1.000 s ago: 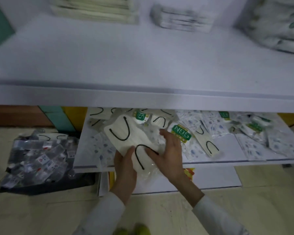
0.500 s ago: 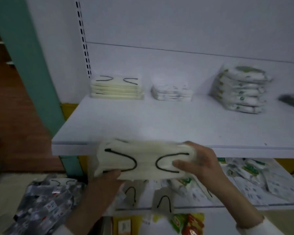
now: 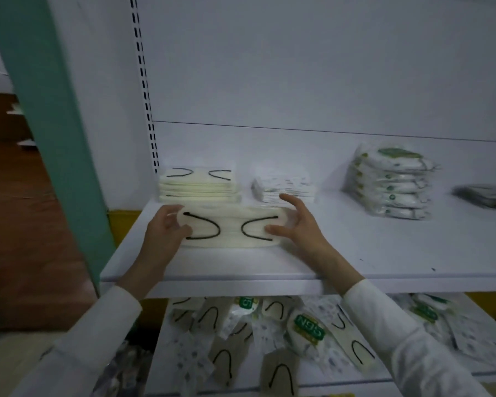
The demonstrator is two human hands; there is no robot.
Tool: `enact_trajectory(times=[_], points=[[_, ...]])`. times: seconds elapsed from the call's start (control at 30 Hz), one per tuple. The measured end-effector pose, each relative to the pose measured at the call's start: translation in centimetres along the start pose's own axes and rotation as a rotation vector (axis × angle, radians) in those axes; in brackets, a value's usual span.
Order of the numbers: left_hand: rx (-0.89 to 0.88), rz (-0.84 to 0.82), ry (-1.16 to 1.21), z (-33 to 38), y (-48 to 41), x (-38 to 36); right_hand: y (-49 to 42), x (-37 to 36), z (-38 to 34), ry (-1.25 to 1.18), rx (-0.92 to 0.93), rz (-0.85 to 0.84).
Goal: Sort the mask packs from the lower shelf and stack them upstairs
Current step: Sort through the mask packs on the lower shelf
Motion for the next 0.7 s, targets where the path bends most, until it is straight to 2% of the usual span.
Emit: enact_trajectory(times=[0.1,0.17,0.3,0.4,0.5,0.57,0.7], points=[[0.032,-0.033,-0.019,-0.3,0.4,-0.8,0.1,0.1,1.1,-0.274,-0.143,0.06],[0.048,-0.05,-0.047,-0.6,0.5,-1.2,0.2,-0.2,1.5,-0.383,-0.159,0.089],[0.037,-0.045,-0.143,-0.7,0.2,-1.3,0.3,-0.3,1.5,-0.316,-0.146,0.091],[-0.03,-0.051,-0.294,-0.8,0.0,-0.2,0.4,1.0,1.6,-0.072,-0.08,0.055],[-0.07,-0.079,-0.336,-0.6,-1.8,1.1,-0.5,1.8,1.0,0.098,-0.016,0.018],[-0.099,-0.029,-0.331,0.4,-4.4,1.8,-2.6,1.5,-0.4,0.126,0.02,0.043],[-0.099,0.153,-0.217,4.4,-11.0,3.0,-9.4,-0.4,-4.0,0.024,0.004,0.185]])
Point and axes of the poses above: each hand's wrist, its own y-axis away from the middle knuckle, its own x-axis out of the back of the hand, z = x × y, the point moved 3 cm from there along -y, towards the middle knuckle, and after that the axes turned 2 degrees about z, right-handed, at the moved point
